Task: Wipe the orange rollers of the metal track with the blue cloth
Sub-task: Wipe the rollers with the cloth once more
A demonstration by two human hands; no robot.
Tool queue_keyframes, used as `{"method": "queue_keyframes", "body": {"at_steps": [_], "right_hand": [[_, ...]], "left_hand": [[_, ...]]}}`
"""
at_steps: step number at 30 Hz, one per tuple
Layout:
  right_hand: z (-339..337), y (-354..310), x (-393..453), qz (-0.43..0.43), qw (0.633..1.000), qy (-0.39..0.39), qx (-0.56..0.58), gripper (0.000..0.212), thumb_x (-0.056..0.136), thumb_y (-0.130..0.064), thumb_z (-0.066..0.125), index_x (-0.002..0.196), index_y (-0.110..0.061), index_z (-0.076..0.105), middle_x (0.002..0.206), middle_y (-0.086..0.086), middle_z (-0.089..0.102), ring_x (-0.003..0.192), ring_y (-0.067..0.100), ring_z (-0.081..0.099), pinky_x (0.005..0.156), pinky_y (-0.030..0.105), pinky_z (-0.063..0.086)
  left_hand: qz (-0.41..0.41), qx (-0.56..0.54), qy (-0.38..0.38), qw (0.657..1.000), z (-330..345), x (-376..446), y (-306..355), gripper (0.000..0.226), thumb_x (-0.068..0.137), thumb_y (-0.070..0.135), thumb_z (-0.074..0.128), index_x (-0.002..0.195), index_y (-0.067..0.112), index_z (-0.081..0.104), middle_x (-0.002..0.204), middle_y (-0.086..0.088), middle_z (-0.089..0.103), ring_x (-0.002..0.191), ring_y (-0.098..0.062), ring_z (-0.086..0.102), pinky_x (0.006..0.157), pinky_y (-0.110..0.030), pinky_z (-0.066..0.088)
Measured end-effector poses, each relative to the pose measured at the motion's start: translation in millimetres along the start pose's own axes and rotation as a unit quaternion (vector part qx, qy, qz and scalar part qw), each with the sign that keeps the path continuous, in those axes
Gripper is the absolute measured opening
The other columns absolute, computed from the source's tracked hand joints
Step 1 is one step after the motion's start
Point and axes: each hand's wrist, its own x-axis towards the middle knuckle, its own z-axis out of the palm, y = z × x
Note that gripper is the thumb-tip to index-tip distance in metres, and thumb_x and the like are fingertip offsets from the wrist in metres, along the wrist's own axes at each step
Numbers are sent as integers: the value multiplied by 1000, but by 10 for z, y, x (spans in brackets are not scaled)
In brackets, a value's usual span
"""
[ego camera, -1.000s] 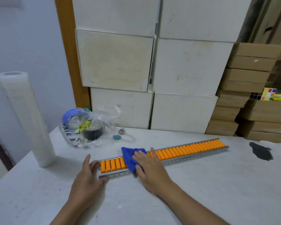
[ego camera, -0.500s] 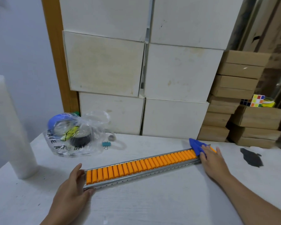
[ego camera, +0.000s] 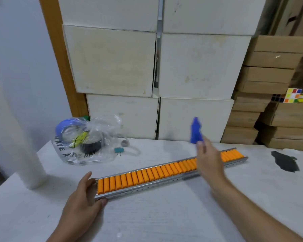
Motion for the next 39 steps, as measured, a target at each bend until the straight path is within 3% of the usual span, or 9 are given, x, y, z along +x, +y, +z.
{"method": "queue_keyframes", "body": {"at_steps": [2, 4, 7, 10, 13, 16, 27, 35, 39], "right_hand": [[372, -411, -386, -57, 990, -125, 15, 37, 99, -29, 32, 132, -24, 48, 113, 4, 60, 111, 20, 51, 87, 31, 43], [766, -762, -833, -167, 964, -204, -14, 38, 99, -19, 31, 133, -22, 48, 129, -1, 54, 128, 14, 40, 111, 36, 28], [1287, -913, -1384, -359, 878, -287, -135, 39, 83, -25, 38, 111, -22, 65, 112, -10, 66, 109, 7, 57, 110, 34, 29], [1421, -818, -1486, -366, 848, -320, -210, 43, 79, -34, 39, 109, -26, 68, 114, -13, 68, 115, 4, 57, 108, 33, 37], [1267, -690, -1393, -369, 846, -298, -245, 44, 82, -36, 38, 115, -25, 65, 120, -10, 66, 117, 6, 56, 109, 37, 37], [1100, -525, -1254, -348, 858, -278, -256, 41, 85, -34, 39, 116, -23, 64, 121, -7, 66, 117, 9, 56, 113, 41, 23], [307, 319, -566, -216, 918, -176, -282, 48, 89, -29, 31, 125, -16, 59, 130, -1, 61, 127, 12, 49, 114, 29, -2], [-344, 1130, 127, -60, 926, -78, -366, 36, 93, -15, 40, 121, -2, 60, 125, 14, 63, 123, 25, 53, 118, 43, 9], [-601, 1346, 494, 69, 893, -98, -433, 29, 96, -17, 33, 101, -18, 61, 111, 3, 67, 108, 16, 58, 116, 46, 6]], "left_hand": [[6, 5, -2, 1000, -20, -41, 57, 94, 69, 22, 79, 145, 28, 23, 126, 15, 49, 120, -19, 50, 96, -39, 40], [14, -2, 0, 1000, -29, -7, 116, 94, 71, 22, 77, 145, 29, 21, 120, 21, 48, 112, -11, 51, 93, -38, 42], [45, -33, 6, 998, 8, 67, 33, 74, 72, 30, 66, 135, 42, 29, 92, 25, 54, 82, 6, 51, 72, -27, 49], [-3, -73, -4, 997, -31, -34, 128, 106, 65, 62, 63, 148, 24, 10, 111, 9, 61, 98, -10, 58, 85, -34, 43], [-28, -70, -3, 997, 3, -75, 112, 117, 64, 37, 69, 147, 30, -13, 122, 11, 52, 109, -19, 55, 84, -35, 39], [-22, -35, -3, 999, 20, -2, 50, 121, 66, 32, 78, 145, 38, -14, 131, 16, 50, 122, -17, 51, 89, -38, 40], [4, -21, 0, 1000, 9, -38, 99, 111, 73, 25, 77, 149, 26, -4, 136, 8, 52, 125, -23, 49, 89, -38, 39], [-20, -24, -7, 999, -20, -37, 96, 95, 68, 22, 80, 145, 30, 24, 135, 6, 53, 125, -20, 48, 99, -40, 36], [-27, -26, -11, 999, -18, -28, 103, 94, 67, 21, 81, 144, 30, 27, 136, 6, 53, 125, -21, 48, 102, -43, 37]]}}
